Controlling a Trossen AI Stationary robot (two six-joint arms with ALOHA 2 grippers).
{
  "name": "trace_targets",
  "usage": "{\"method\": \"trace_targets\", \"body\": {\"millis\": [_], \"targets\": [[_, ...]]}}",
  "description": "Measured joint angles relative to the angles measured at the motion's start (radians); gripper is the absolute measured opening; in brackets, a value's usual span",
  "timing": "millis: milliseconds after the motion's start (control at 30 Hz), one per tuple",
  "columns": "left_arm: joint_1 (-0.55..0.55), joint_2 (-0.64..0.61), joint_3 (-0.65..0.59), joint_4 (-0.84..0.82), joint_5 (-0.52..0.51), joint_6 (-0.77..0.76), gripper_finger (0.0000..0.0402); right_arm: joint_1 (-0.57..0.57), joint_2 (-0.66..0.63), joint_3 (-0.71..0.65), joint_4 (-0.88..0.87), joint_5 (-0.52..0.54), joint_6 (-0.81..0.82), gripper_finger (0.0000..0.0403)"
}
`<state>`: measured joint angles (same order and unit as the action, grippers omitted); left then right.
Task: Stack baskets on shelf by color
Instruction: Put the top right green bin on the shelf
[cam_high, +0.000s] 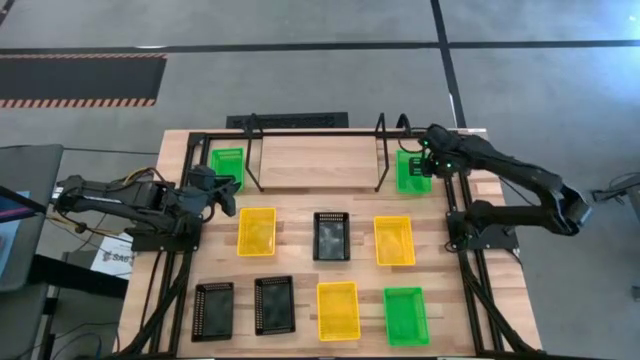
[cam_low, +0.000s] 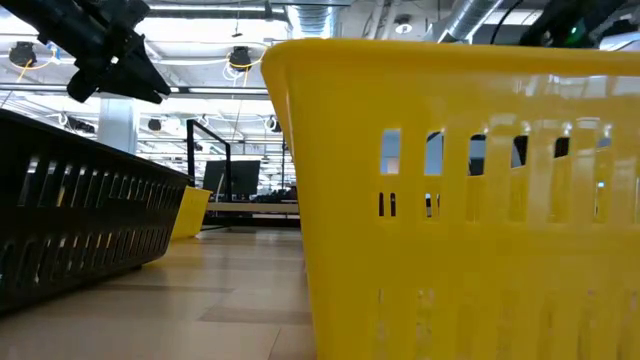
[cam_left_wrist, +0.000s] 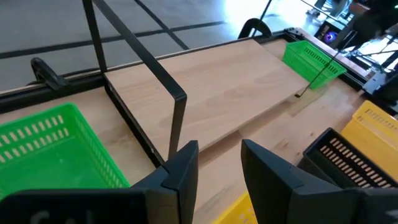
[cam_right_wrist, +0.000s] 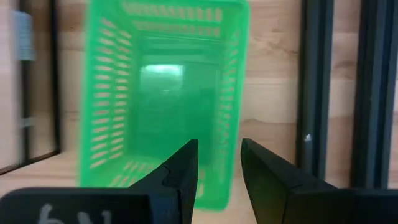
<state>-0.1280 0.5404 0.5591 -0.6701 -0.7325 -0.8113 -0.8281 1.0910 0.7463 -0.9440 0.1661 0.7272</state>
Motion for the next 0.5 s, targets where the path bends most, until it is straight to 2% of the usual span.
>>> {"method": "trace_targets", "body": {"millis": [333,500], "targets": [[0.001,0.000,0.000,0.002,-0.044,-0.048,0.0110,-0.096,0.190,-0.005,0.064,-0.032,-0.147,0.0141],[0.001,0.000,0.000,0.002,-0.045,-0.066,0.0110,-0.109,0.253,-0.005,0.124,-0.061,-0.164,0.0145]]}}
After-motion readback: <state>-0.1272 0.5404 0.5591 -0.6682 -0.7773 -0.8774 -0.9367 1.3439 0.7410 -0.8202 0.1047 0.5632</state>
